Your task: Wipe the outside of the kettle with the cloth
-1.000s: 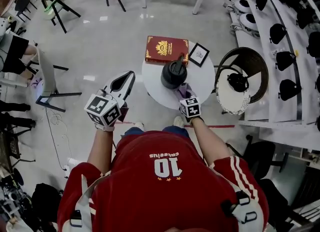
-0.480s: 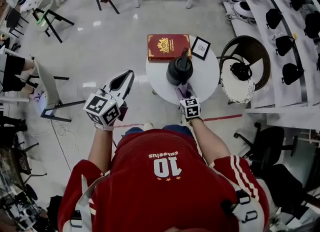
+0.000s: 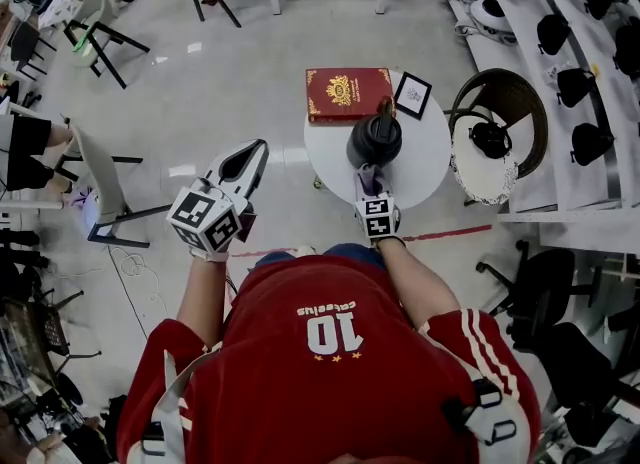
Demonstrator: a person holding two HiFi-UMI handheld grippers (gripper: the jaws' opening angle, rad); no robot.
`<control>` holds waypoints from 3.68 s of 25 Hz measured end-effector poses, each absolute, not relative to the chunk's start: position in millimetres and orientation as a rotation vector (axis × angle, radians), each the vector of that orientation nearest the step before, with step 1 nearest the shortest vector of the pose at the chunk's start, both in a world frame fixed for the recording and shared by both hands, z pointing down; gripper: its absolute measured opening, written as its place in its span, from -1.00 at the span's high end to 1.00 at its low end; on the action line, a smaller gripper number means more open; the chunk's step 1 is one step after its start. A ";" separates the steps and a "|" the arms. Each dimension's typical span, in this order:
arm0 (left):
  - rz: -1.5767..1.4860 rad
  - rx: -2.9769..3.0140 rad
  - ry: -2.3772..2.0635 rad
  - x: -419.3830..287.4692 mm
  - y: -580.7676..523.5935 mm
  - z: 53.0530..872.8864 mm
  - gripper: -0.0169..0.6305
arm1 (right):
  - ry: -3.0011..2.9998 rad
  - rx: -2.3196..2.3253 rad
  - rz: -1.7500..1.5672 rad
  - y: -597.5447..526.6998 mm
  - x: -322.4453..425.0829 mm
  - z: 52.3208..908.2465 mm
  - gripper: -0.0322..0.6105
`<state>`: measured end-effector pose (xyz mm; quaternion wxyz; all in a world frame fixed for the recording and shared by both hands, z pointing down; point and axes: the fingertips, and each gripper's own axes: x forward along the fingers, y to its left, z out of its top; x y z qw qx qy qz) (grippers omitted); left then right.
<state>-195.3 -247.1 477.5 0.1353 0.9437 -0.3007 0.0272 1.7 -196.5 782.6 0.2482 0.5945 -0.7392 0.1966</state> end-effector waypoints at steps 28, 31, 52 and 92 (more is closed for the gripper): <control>-0.065 2.669 -1.050 -222.7 -243.7 456.3 0.93 | -2.505 1.220 0.412 -237.6 -100.7 629.9 0.76; -0.090 2.669 -1.042 -197.2 -243.0 450.7 0.93 | -2.568 1.134 0.405 -227.8 -87.7 597.8 0.76; -0.026 2.850 -0.917 -45.5 -222.1 390.5 0.93 | -2.605 1.428 0.257 -192.8 122.0 454.3 0.76; -0.042 2.843 -0.987 -60.9 -183.9 381.3 0.93 | -2.590 1.560 0.155 -160.5 129.5 417.2 0.76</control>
